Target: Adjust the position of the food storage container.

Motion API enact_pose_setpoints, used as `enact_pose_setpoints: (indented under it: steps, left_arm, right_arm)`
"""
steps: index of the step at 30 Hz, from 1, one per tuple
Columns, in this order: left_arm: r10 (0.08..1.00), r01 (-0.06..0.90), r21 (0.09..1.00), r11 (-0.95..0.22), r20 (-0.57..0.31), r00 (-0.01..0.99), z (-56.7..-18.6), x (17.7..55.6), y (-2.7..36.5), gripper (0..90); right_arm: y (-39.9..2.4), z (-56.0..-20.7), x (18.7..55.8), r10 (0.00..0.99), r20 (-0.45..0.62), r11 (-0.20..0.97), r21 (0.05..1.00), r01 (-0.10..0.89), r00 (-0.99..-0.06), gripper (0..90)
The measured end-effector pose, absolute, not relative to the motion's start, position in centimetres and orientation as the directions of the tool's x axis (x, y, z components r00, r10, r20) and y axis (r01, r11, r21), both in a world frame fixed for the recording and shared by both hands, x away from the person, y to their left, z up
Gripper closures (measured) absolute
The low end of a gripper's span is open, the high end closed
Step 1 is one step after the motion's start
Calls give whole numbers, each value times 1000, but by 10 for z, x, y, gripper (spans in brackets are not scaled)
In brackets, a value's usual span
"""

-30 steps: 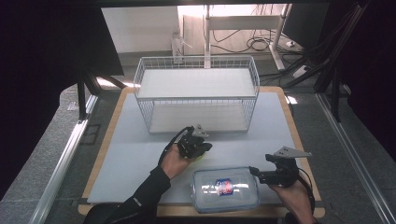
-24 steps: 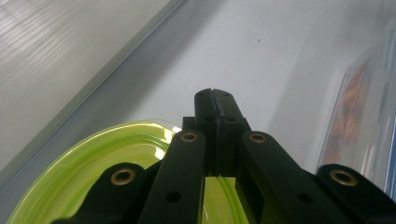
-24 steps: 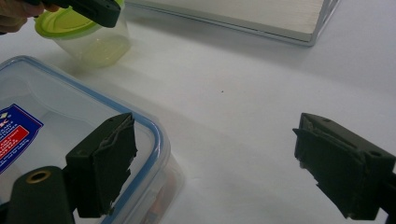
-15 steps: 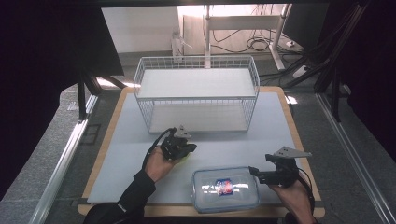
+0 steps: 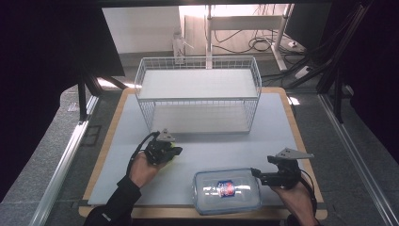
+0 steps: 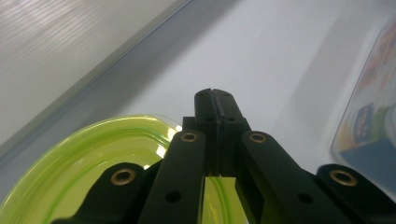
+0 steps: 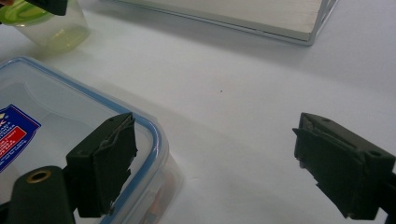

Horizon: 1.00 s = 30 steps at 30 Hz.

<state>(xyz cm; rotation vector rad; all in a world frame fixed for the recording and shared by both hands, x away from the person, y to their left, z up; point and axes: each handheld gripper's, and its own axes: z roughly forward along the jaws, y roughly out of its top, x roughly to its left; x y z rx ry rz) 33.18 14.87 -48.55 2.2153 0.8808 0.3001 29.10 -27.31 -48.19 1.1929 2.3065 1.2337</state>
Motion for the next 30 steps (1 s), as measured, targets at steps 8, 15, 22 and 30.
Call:
enact_pose_setpoints:
  steps: [8,15,22,30]
  left_arm:
    - [711,533,700,-476,-50,701,-487,328,178,900]
    - [737,552,699,-455,-52,674,-488,324,195,900]
    - [675,476,778,-410,-92,732,-482,300,176,900]
    - [607,427,803,-415,-105,788,-491,266,155,900]
  right_arm:
    - [-272,-482,291,767,139,303,782,545,-626,141]
    - [-273,-482,291,769,140,301,781,547,-623,144]
    - [-273,-480,290,771,123,310,784,537,-625,188]
    - [-274,-468,277,755,101,346,778,524,-648,544]
